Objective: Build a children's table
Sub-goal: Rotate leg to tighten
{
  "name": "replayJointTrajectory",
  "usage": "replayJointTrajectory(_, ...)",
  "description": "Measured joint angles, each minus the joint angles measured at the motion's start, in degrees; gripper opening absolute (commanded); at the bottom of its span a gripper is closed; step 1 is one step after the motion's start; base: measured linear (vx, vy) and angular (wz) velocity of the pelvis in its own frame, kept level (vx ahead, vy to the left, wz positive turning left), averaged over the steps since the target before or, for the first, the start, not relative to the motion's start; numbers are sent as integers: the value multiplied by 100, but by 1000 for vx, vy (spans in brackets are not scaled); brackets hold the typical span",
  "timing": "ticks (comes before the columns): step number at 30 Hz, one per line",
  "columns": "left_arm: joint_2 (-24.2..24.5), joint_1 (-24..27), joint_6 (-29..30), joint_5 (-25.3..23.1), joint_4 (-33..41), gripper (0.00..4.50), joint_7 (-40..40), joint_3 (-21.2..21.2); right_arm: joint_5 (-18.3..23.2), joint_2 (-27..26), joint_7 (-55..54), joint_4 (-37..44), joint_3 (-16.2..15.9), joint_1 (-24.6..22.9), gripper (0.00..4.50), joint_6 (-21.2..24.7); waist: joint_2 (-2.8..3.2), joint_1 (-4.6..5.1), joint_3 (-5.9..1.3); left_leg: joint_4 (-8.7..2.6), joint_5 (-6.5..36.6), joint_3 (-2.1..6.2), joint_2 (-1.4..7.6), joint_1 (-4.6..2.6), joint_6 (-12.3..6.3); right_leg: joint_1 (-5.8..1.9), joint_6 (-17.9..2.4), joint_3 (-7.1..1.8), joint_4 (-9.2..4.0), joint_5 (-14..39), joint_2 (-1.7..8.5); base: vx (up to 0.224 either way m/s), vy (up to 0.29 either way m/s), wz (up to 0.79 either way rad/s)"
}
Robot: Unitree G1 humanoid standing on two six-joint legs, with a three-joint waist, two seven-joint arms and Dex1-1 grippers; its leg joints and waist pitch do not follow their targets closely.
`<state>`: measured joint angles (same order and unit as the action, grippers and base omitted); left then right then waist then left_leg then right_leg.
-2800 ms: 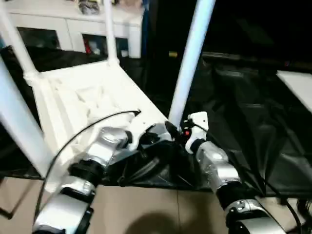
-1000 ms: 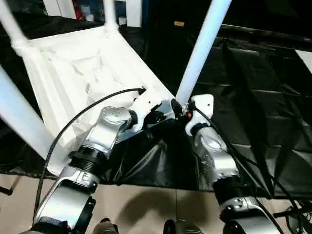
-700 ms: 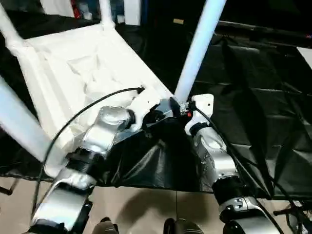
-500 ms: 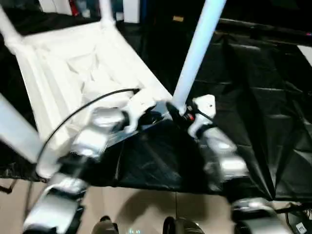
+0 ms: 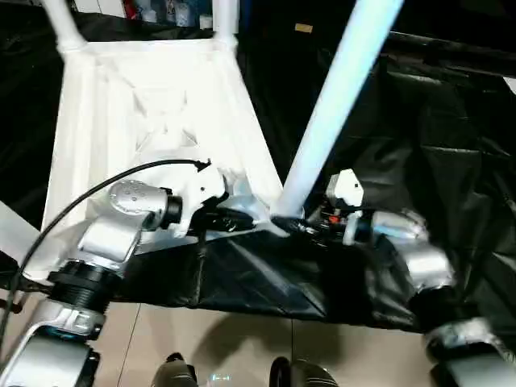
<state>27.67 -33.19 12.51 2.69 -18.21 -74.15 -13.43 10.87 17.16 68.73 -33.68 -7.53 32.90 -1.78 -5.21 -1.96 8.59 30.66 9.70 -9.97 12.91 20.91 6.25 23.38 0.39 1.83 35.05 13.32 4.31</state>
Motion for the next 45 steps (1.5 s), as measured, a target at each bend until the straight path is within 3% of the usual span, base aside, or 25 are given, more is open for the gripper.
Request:
replayJointTrajectory(7, 100, -51, -120, -37, 4, 0, -39, -109, 0, -47, 182, -245, -108, 231, 322, -15, -13, -4, 5, 13, 3, 1, 2, 8, -6, 0, -9, 14, 15, 5, 4, 0, 0, 0)
replayJointTrajectory(9, 100, -67, 35, -40, 38, 55, -41, -116, 0, -68, 193, -257, -115, 253, 325, -18, -15, -4, 5, 22, 5, 2, 6, 9, -9, 0, -11, 17, 19, 6, 4, 0, 0, 0)
replayJointTrajectory(14, 154, -137, 280, -182, 112, 92, -44, -279, 1, -71, 209, -257, -118, 251, 325, -32, -12, 9, 5, 28, 6, 1, 6, 7, -11, 0, -13, 17, 25, 7, 7, 0, 0, 0)
replayJointTrajectory(15, 155, -139, 285, -183, 112, 92, -42, -280, 1, -71, 210, -257, -118, 251, 325, -34, -12, 7, 6, 28, 6, 1, 6, 7, -11, 0, -13, 17, 26, 7, 7, 0, 0, 0)
replayJointTrajectory(16, 156, -139, 288, -183, 112, 42, -38, -279, 1, -72, 210, -257, -118, 252, 325, -37, -12, 5, 6, 29, 6, 1, 7, 7, -11, 0, -14, 18, 28, 8, 7, 0, 0, 0)
replayJointTrajectory(18, 156, -140, 288, -180, 109, 42, -37, -277, 1, -72, 210, -257, -118, 251, 325, -44, -12, 6, 6, 31, 6, 1, 7, 7, -12, 0, -14, 17, 29, 8, 7, 0, 0, 0)
replayJointTrajectory(19, 153, -145, 331, -161, 98, 54, 9, -253, 2, -72, 218, -257, -118, 249, 298, -46, -12, 7, 6, 33, 7, 1, 7, 7, -12, 0, -14, 17, 31, 8, 7, 0, 0, 0)
replayJointTrajectory(20, 150, -144, 356, -151, 98, 54, 15, -252, 1, -71, 220, -258, -118, 249, 298, -46, -12, 1, 6, 35, 7, 1, 7, 7, -12, 0, -14, 18, 34, 8, 7, 0, 0, 0)
replayJointTrajectory(22, 155, -147, 463, -111, 97, 9, -44, -244, 3, -76, 223, -273, -112, 250, 291, -47, -11, 1, 6, 40, 7, 2, 8, 7, -12, 0, -15, 18, 39, 8, 7, 0, 0, 0)
replayJointTrajectory(30, 201, -111, 637, -16, 128, 0, -72, -224, 48, -121, 242, -292, -91, 250, 235, 23, -11, 4, 6, 61, 8, 6, 10, 4, -14, 0, -27, 17, 69, 16, 7, 0, 0, 0)
replayJointTrajectory(42, 247, -39, 663, -17, 213, 0, 13, -227, 15, -206, 42, -78, -116, 105, 227, 166, -19, 4, 0, 73, 8, 9, 12, -8, -12, -8, -35, 17, 89, 20, 7, 0, 0, 0)
replayJointTrajectory(45, 56, -59, 846, -103, 179, 0, 280, -223, -9, -413, -586, 68, 0, -148, 227, 258, -32, 5, -9, 73, 9, 5, 10, -65, -8, -57, -38, 9, 85, 22, 9, 0, 0, 0)
